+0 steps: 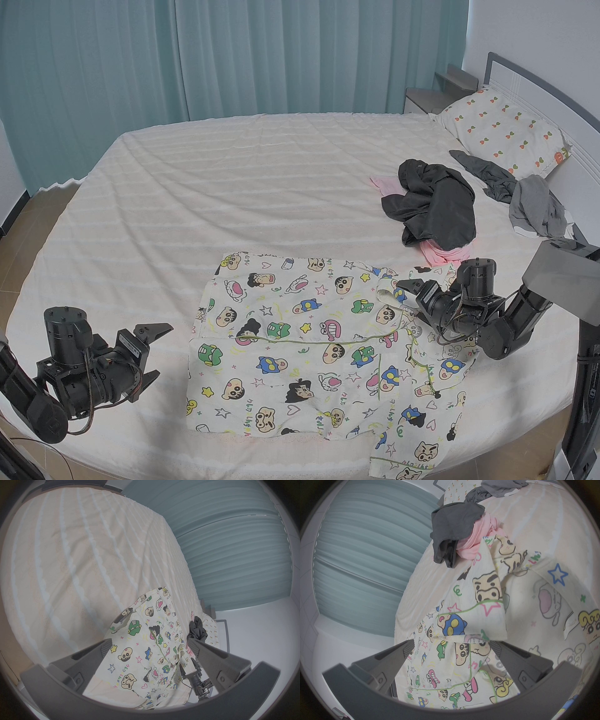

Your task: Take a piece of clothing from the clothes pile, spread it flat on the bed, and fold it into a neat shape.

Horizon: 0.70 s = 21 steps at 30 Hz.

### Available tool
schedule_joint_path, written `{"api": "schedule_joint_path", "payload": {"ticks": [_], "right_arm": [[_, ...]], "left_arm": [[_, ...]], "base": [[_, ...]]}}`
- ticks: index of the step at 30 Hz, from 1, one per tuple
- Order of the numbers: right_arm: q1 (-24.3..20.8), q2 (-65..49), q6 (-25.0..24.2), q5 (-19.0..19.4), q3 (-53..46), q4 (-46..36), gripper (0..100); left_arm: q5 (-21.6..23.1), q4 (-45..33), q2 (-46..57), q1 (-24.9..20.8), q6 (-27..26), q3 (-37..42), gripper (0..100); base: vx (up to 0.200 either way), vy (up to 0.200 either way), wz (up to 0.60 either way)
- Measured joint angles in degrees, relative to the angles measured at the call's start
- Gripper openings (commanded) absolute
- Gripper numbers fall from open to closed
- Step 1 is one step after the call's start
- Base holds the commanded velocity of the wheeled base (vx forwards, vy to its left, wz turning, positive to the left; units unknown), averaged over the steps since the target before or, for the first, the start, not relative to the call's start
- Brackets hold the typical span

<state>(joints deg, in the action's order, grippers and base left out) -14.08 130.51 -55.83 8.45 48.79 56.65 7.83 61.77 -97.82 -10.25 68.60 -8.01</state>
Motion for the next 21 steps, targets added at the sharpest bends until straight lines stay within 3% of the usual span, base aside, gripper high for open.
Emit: {"api": "schedule_joint_path", "payload": {"ticks": [21], "right_arm": [[-0.4, 2.4, 3.5, -2.5, 6.1, -3.4, 100]], "left_arm": [[0.0, 0.1, -0.3, 0.0, 0.3, 1.0, 100]], "base": [[0.000, 0.000, 0.00]]}}
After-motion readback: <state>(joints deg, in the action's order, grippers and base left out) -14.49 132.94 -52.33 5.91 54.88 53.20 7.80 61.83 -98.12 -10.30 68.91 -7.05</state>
